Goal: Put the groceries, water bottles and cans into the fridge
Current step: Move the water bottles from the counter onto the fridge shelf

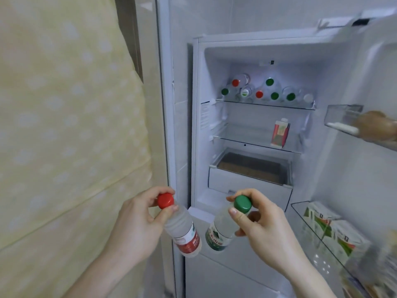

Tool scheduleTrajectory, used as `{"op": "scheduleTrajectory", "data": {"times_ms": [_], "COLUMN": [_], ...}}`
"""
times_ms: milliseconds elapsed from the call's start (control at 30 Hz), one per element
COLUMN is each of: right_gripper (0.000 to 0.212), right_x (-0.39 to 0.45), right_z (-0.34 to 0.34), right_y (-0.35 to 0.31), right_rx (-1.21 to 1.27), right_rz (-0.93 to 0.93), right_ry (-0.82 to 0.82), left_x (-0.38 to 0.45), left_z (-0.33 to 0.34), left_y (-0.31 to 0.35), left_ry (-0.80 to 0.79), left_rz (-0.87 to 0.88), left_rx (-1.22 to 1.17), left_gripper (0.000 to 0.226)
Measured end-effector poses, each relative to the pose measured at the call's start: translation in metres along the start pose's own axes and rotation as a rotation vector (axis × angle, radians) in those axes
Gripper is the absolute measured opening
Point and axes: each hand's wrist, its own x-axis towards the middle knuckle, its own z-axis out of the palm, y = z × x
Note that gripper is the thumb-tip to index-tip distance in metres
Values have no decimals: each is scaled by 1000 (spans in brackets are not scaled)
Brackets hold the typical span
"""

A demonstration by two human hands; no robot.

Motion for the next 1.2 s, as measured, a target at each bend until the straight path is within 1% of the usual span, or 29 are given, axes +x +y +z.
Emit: {"op": "scheduleTrajectory", "data": {"times_ms": [267, 533, 667, 867, 1033, 1200], "right_gripper": [17, 20, 19, 19, 16, 20], "right_x": [66, 124, 158, 215, 262, 298], "right_z": [-29, -45, -51, -55, -60, -68], "right_y": [3, -10, -21, -25, -19, -4], "right_rx": [77, 189, 232, 212, 177, 163], "right_rz": [-94, -209, -293, -412, -445, -518], "right_ry": [261, 567, 675, 831, 975, 1091], "left_x": [89, 175, 223, 299, 346, 378], "left_z": [38, 68, 84, 110, 132, 158], "left_y": [31, 59, 72, 86, 97, 102], "left_ry": [100, 267, 333, 400, 472, 485], "left_rz": [108, 257, 359, 458, 531, 547], "left_rx": [-141, -390, -495, -625, -717, -792], "left_gripper": [25, 24, 24, 24, 20, 19]}}
